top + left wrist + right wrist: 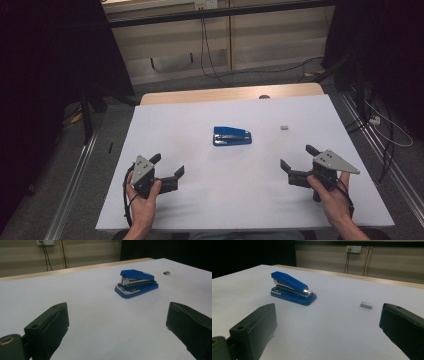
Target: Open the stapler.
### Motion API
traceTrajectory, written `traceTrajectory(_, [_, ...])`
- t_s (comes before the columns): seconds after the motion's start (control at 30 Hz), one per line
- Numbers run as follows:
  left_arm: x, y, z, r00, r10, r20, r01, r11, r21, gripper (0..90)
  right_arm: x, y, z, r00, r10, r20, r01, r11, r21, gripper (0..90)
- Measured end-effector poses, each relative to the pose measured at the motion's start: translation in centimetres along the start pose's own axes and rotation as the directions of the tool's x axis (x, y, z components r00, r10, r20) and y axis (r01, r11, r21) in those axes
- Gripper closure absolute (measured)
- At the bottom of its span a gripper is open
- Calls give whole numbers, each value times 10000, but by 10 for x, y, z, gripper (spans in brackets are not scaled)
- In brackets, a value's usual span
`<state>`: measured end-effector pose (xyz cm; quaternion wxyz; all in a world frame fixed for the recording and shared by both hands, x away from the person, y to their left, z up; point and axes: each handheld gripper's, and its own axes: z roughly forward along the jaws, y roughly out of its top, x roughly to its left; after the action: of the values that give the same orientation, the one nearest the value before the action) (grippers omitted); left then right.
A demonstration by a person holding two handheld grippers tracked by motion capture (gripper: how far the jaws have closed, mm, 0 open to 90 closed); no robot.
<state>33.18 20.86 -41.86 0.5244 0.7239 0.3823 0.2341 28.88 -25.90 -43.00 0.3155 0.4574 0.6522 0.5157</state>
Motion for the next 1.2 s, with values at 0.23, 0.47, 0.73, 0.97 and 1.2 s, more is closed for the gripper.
traceTrajectory(0.23, [4, 1, 9, 9996, 278, 99, -281, 9991, 331, 51, 2, -1, 4, 9998, -110, -156, 112, 9999, 101, 6])
traceTrajectory(0.47, [0, 2, 15, 9981, 458, 401, -477, 9977, 480, 53, 1, -1, 5, 10000, -72, -36, 73, 9998, 191, 8])
traceTrajectory(0.73, [-8, 9, 29, 9970, 597, 486, -634, 9949, 787, 57, 2, 0, 20, 9978, -597, -279, 610, 9970, 476, 15])
traceTrajectory(0.97, [-13, 20, 34, 9963, 610, 603, -641, 9967, 500, 58, 3, 9, 30, 9971, -744, -169, 747, 9971, 152, 19])
traceTrajectory(1.2, [-14, 19, 39, 9944, 707, 785, -766, 9942, 751, 58, 16, 10, 46, 9936, -815, -779, 847, 9956, 395, 17])
